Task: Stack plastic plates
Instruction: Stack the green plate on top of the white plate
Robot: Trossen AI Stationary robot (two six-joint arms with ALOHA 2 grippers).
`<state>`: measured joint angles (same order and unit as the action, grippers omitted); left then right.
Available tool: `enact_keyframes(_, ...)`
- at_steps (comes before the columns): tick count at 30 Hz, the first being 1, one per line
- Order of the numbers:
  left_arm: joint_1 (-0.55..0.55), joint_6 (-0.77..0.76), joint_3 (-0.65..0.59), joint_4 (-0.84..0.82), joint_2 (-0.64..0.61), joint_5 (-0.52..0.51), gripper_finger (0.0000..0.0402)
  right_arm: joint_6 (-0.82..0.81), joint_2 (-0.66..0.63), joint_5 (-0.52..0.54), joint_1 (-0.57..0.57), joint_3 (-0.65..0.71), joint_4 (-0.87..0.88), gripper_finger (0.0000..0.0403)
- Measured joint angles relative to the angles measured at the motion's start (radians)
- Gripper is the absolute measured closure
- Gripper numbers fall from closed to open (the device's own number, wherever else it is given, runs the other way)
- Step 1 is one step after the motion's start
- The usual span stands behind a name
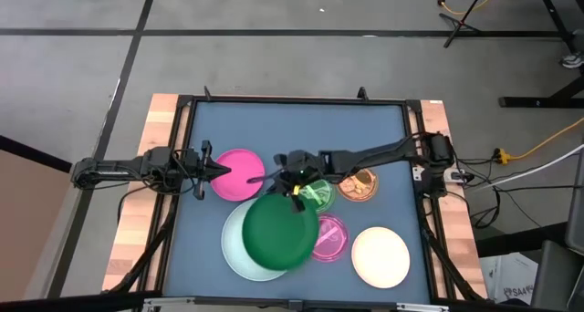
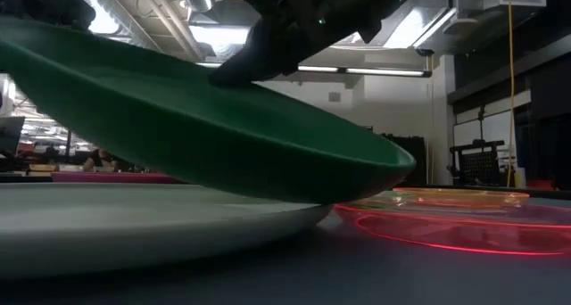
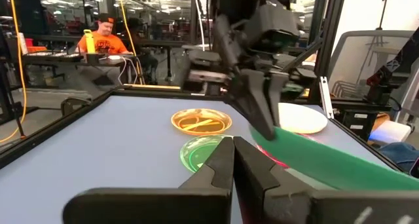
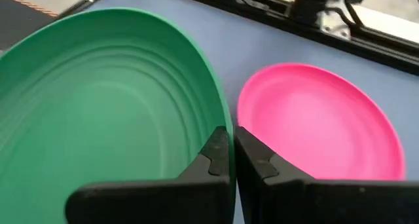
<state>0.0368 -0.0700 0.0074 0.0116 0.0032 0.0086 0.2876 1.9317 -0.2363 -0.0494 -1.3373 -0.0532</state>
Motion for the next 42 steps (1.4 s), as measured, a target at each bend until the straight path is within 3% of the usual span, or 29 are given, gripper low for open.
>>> enact_keyframes(15, 0.0, 0.0, 0.0, 0.0, 0.0, 0.0, 0.0401, -0.06, 0.114, -0.011, -0.016, -0.001, -0.181, 0.0403)
enact_keyframes(42, 0.0, 0.001, 0.0, 0.0, 0.0, 0.0, 0.0401, -0.046, 0.117, 0.044, -0.017, -0.001, -0.245, 0.0403)
